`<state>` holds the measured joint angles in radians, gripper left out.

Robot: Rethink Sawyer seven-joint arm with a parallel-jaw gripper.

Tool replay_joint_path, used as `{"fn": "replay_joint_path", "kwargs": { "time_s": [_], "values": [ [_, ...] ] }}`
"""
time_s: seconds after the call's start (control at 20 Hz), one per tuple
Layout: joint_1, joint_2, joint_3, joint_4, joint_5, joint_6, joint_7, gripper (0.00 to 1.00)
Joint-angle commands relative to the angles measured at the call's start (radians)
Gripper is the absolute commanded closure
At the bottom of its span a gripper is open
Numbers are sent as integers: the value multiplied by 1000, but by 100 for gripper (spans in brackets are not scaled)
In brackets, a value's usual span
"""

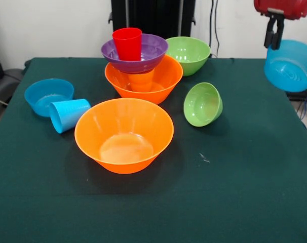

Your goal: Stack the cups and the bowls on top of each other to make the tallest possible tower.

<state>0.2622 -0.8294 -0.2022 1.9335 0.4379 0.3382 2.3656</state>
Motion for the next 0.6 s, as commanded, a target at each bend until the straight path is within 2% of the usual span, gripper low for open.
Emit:
{"fn": "replay_joint_path", "kwargs": {
  "time_s": [0.05,0.2,0.3,0.6],
  "values": [
    [-87,-88,90,112,-67,66,-26,100],
    [-132,-113,120,153,-87,32,-70,100],
    [-184,-133,168,194,-91,9,-111,100],
    [-321,-127,288,251,-149,-66,-158,100]
  ]
}}
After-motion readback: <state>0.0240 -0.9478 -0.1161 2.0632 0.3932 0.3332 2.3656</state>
